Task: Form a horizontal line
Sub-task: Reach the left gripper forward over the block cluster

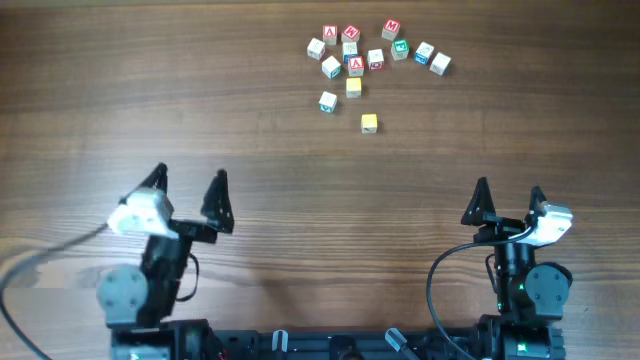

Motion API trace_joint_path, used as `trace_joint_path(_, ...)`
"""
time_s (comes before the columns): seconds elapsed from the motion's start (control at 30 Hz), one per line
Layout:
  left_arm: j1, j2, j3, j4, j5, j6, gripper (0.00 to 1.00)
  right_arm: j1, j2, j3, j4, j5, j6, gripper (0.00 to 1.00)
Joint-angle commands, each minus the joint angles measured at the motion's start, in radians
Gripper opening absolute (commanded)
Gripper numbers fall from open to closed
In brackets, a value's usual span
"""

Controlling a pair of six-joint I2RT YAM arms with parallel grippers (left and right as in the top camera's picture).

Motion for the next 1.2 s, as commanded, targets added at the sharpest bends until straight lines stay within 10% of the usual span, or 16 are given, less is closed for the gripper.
trace_joint_path(0.0,0.005,0.254,0.237,-0.089,0.085,-0.005,1.00,-0.004,-0.011,-0.001,0.005,-0.010,0.005,1.00)
trace_joint_path(0.27,0.005,0.708,0.605,-0.400,0.400,-0.005,1.00,-0.004,-0.011,-0.001,0.005,-0.010,0.006,1.00)
trace_joint_path(0.6,0.005,0.904,0.609,-0.410,0.713,-0.025,1.00,-0.004,-0.011,-0.001,0.005,-0.010,0.005,1.00)
trace_joint_path(1.17,-0.238,1.267,1.144,-0.390,0.145,-0.159,0.99,-0.004,-0.011,-0.001,0.005,-0.010,0.005,1.00)
